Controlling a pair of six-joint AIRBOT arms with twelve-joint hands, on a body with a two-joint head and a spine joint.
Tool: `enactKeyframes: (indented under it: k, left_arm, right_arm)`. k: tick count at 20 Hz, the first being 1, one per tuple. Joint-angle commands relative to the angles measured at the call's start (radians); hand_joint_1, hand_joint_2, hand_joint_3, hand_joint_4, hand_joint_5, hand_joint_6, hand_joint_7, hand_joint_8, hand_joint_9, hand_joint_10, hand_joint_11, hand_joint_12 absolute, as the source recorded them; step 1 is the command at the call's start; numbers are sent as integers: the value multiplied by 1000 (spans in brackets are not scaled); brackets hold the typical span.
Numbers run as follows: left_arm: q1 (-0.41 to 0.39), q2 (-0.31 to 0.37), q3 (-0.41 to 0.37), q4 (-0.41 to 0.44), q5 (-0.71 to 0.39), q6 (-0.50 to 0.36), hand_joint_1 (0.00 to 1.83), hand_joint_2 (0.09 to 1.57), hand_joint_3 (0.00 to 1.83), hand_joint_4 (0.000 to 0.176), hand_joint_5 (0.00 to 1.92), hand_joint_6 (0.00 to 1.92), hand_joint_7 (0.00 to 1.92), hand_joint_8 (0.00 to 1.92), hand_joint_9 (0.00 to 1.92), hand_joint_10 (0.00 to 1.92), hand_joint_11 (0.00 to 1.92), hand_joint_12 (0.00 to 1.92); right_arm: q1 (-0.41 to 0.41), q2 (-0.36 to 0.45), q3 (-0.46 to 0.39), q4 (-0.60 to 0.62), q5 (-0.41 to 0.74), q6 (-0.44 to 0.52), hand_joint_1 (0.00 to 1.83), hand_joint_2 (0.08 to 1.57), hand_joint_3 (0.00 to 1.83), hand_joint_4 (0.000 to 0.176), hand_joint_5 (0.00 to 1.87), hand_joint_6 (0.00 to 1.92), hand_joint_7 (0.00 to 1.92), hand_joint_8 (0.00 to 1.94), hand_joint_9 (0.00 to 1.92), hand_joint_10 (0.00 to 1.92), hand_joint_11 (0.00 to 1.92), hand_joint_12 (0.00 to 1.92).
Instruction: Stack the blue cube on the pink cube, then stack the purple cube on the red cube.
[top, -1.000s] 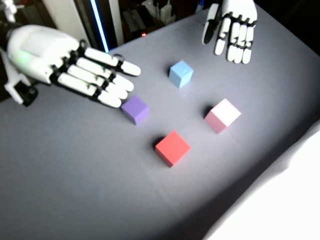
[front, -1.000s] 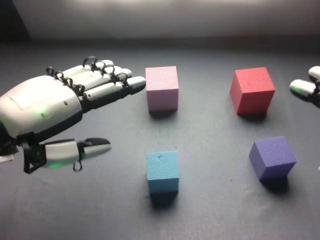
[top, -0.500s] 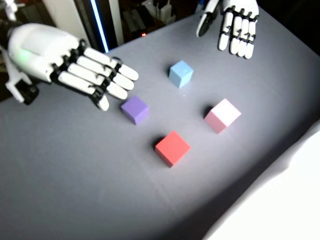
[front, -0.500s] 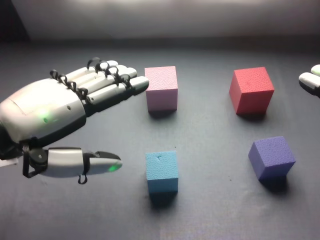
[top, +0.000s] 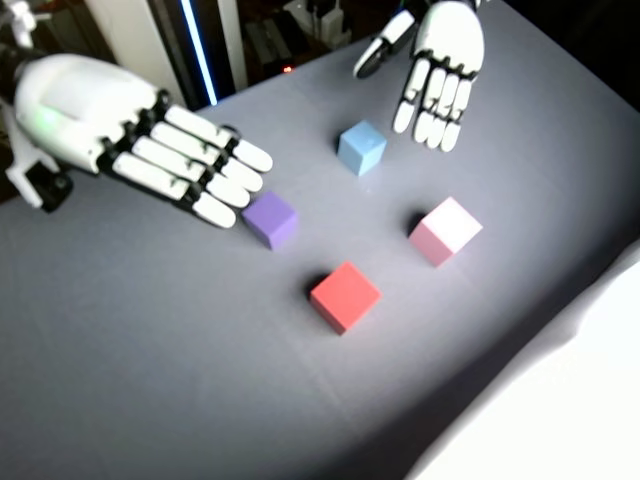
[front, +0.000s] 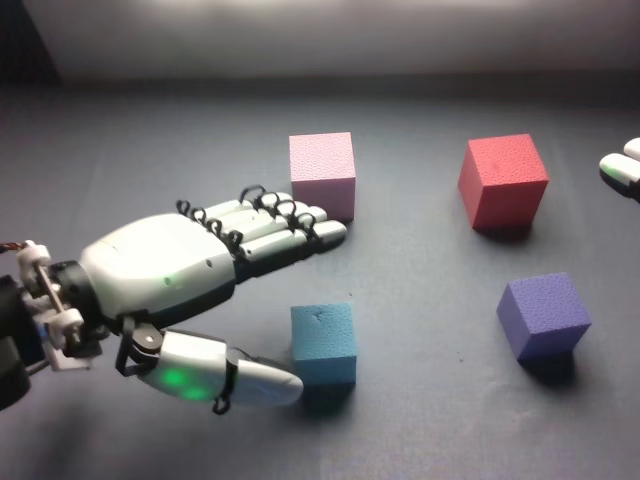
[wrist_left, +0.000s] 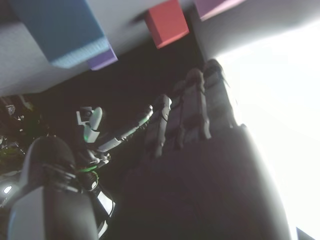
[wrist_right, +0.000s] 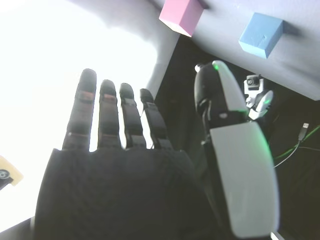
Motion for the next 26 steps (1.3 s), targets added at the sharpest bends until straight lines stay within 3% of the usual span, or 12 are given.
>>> enactKeyframes:
  k: [1,4,6,13,15,16,17,18,19,21,25,26]
  left_arm:
    - [-15,-8,3,-15,-92,-8,324,1011,0,62,0,0,44,14,24,10,0,0]
    - [-24,-50,27,-5,-48,-19,355,1008,0,38,0,0,59,17,50,21,0,2]
    - [-24,-66,38,10,-22,-36,400,1004,0,55,0,0,70,17,45,19,4,2]
    - [-30,-125,78,30,30,-67,545,1046,1,2,57,6,256,6,212,59,0,872]
    - [-30,-140,90,35,31,-87,643,1097,5,0,260,44,415,26,386,121,0,1360]
    - [-30,-143,92,39,28,-93,726,1135,0,0,474,76,661,261,508,876,200,1803]
    - [-30,-142,92,39,17,-94,1023,1198,0,0,731,1026,894,1069,932,1465,850,1897]
    - [-36,-136,92,38,8,-94,1051,1260,6,0,701,1353,937,1543,1081,1787,1125,1916]
    - [-43,-129,91,38,2,-92,1052,1283,5,0,676,1442,838,1772,965,1894,1032,1920]
    - [-54,-99,72,32,-25,-66,1150,1301,0,0,594,1381,743,1637,835,1763,890,1921]
    - [-93,-32,25,29,-74,-5,1180,1279,0,0,625,1300,791,1591,947,1725,943,1921]
    - [-107,-19,19,29,-82,8,1104,1253,0,0,723,1340,901,1855,1090,1882,1151,1921]
  right_arm:
    - [3,-1,5,-5,113,-1,746,1286,1,0,0,0,0,0,0,0,0,0]
    - [2,-3,6,1,109,-1,734,1275,0,0,10,4,0,0,3,1,0,0]
    - [2,-4,7,4,108,-1,705,1282,0,0,9,3,7,3,11,5,4,3]
    - [-2,-9,7,17,107,-1,658,1297,6,0,0,0,0,0,0,0,0,0]
    - [-2,-9,7,19,107,-1,654,1296,5,0,0,0,0,0,0,0,0,0]
    - [-3,-9,7,22,107,-1,660,1298,5,0,0,0,0,0,0,0,0,0]
    - [-4,-9,7,24,107,-1,646,1304,7,0,0,0,0,0,0,0,0,0]
    - [-6,-9,7,26,107,-1,635,1307,8,0,0,0,0,0,0,0,0,0]
    - [-7,-9,7,28,107,-1,617,1308,7,0,0,0,0,0,0,0,0,0]
    - [-8,-9,7,30,107,-1,634,1308,6,0,0,0,0,0,0,0,0,0]
    - [-8,-9,8,33,107,-1,679,1301,1,0,0,0,0,0,0,0,0,0]
    - [-8,-9,8,34,108,-1,692,1303,1,0,3,1,0,0,0,0,0,0]
